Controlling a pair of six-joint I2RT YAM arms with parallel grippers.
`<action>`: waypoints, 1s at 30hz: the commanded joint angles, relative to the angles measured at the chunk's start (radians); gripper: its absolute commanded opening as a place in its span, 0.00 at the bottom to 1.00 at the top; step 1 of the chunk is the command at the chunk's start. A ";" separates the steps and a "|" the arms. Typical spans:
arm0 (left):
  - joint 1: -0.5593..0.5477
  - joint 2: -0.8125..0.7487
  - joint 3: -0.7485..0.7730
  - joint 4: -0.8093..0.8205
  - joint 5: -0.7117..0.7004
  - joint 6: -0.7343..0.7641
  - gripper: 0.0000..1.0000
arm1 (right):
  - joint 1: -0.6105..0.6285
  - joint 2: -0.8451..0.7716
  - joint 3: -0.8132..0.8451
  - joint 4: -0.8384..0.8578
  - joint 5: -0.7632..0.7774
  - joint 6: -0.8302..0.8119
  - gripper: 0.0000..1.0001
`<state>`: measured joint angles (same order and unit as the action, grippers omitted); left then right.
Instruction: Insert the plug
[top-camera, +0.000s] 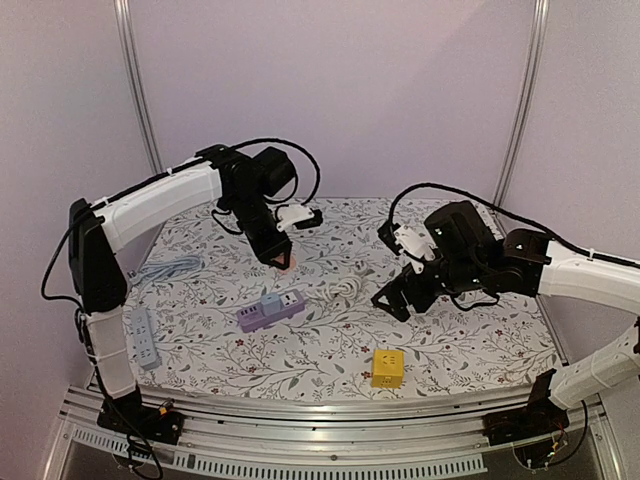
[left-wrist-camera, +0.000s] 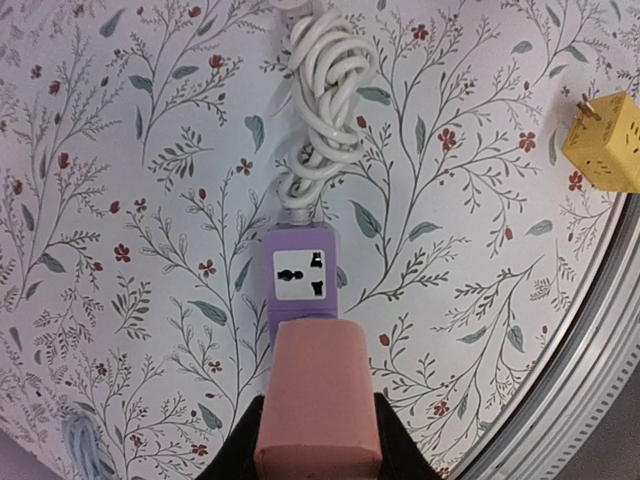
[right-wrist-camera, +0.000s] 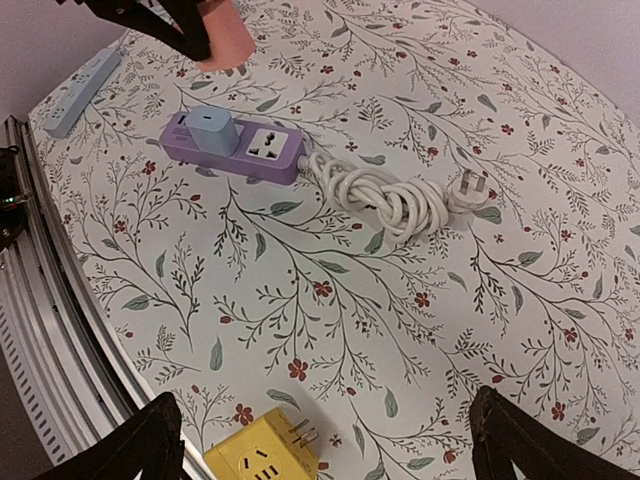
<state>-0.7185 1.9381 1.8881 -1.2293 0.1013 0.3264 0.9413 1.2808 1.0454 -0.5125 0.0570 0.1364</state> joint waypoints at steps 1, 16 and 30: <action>-0.017 0.057 0.028 -0.015 -0.032 -0.023 0.00 | -0.005 -0.038 -0.013 -0.028 -0.034 0.033 0.99; -0.024 0.181 0.061 -0.019 -0.065 -0.082 0.00 | -0.005 -0.049 0.011 -0.073 -0.139 0.065 0.99; -0.043 0.214 0.025 -0.031 -0.078 -0.080 0.00 | -0.004 -0.058 0.003 -0.067 -0.175 0.123 0.99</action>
<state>-0.7429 2.1315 1.9251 -1.2438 0.0341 0.2531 0.9413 1.2167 1.0420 -0.5682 -0.0956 0.2466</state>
